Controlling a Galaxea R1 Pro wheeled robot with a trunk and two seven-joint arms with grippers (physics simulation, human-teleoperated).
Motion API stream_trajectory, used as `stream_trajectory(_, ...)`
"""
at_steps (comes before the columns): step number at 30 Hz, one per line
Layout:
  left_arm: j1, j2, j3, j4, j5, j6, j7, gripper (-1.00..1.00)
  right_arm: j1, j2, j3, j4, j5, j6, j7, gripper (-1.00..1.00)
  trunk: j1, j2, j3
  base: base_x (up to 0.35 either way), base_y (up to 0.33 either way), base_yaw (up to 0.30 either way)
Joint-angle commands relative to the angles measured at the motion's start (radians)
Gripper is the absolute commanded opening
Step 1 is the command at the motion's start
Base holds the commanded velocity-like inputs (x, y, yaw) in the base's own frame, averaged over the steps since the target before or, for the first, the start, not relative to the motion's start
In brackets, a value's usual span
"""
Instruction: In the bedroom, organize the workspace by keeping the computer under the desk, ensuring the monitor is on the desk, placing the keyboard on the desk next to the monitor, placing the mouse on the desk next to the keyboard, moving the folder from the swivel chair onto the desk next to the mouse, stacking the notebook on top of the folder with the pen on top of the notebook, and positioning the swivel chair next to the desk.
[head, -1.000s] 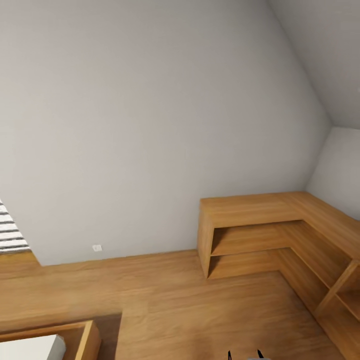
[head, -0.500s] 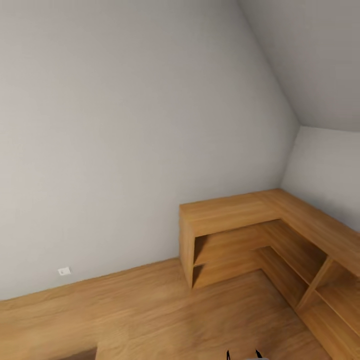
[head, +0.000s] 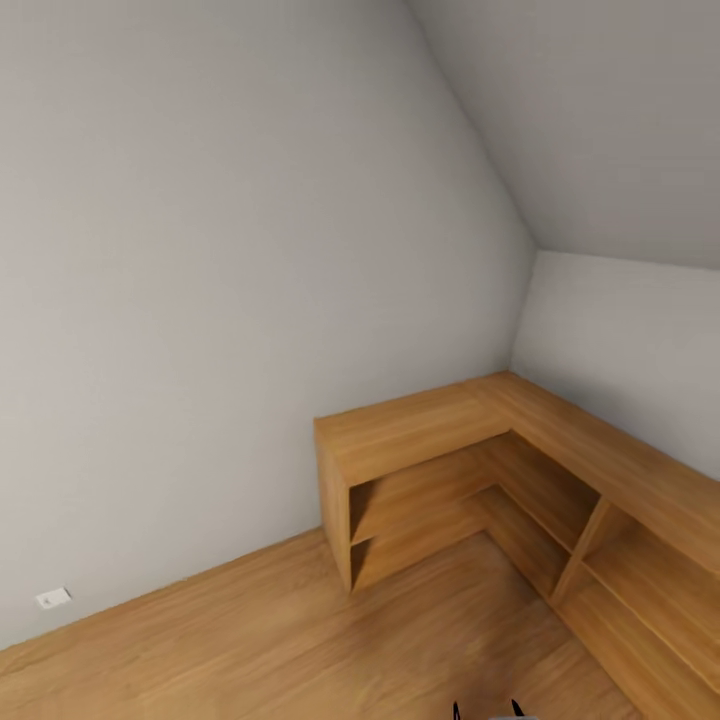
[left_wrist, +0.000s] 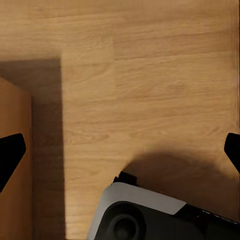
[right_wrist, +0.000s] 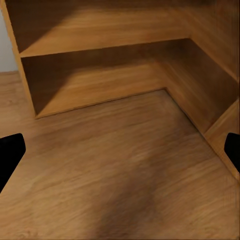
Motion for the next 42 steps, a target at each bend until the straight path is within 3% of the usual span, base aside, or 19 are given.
stream_trajectory(1, 0.0, 0.001, -0.009, -0.001, 0.003, -0.002, 0.008, 1.0, -0.001, 0.0, 0.009, 0.001, -0.005, -0.002, -0.006, 1.0, 0.001, -0.002, -0.002, 0.318, 0.0, -0.299)
stream_trajectory(15, 0.0, 0.001, -0.008, -0.001, 0.003, -0.002, 0.008, 1.0, -0.001, 0.001, 0.009, 0.002, -0.003, -0.002, -0.004, 1.0, 0.001, -0.002, 0.001, 0.317, 0.0, -0.299)
stream_trajectory(42, 0.0, 0.001, -0.008, -0.001, 0.002, -0.004, 0.008, 1.0, -0.001, 0.001, 0.009, 0.002, -0.003, 0.0, -0.004, 1.0, 0.001, -0.002, 0.01, 0.062, 0.01, -0.299)
